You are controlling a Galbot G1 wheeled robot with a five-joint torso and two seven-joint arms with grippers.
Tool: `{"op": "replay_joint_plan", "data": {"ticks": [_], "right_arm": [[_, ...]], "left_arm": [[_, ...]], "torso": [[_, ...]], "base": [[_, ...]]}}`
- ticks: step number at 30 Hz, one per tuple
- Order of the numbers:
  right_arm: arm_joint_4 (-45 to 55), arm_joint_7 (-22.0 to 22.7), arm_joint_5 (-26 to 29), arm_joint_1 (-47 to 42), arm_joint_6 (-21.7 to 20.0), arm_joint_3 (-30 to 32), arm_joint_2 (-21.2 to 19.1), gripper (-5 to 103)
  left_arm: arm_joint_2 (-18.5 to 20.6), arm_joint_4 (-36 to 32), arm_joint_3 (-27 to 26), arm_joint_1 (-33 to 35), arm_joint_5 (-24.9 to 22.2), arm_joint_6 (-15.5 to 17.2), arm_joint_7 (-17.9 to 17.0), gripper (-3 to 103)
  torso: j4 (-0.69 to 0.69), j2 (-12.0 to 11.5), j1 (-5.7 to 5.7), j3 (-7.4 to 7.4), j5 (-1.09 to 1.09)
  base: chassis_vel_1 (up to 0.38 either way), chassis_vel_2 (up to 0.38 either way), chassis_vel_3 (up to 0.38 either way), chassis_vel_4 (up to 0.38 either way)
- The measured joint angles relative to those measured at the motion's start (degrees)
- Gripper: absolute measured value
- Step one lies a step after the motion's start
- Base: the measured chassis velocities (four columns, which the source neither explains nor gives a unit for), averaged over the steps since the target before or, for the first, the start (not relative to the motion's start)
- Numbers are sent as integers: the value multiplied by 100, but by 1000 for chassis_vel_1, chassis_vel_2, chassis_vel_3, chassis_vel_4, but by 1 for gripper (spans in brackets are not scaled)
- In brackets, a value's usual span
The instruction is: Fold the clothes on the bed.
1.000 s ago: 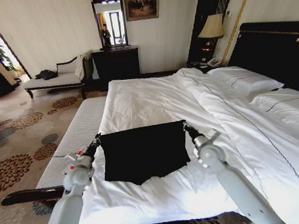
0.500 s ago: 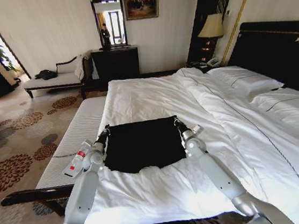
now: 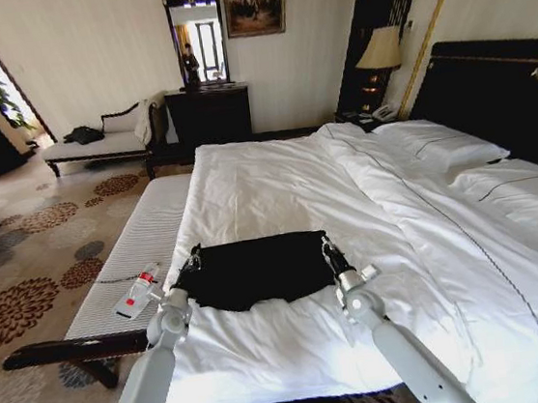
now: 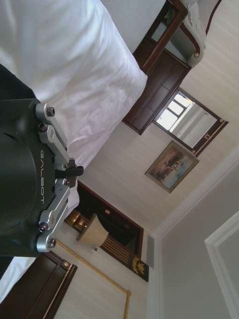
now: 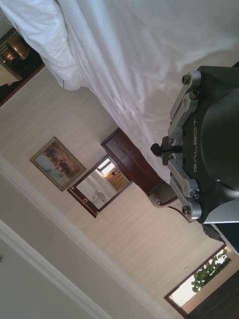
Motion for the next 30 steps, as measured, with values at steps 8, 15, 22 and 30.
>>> {"op": "replay_joint_plan", "data": {"ticks": [8, 15, 22, 30], "right_arm": [[-129, -324, -323, -564, 353, 8, 134, 1], [13, -320, -568, -889, 423, -3, 235, 3], [746, -222, -665, -1556, 498, 230, 193, 33], [1445, 451, -611, -1948, 344, 524, 184, 61]], "left_arm": [[85, 158, -96, 395, 191, -105, 339, 1], [76, 102, -172, 594, 305, -211, 384, 1], [324, -379, -729, 1396, 379, -365, 1086, 28], [550, -407, -1649, 1759, 111, -463, 1866, 56]], "torso": [[-3, 0, 2, 1, 1], [-2, -1, 2, 1, 0], [0, -1, 2, 1, 0], [-1, -1, 1, 1, -1]], "base": [[0, 0, 0, 0], [0, 0, 0, 0], [0, 0, 0, 0], [0, 0, 0, 0]]}}
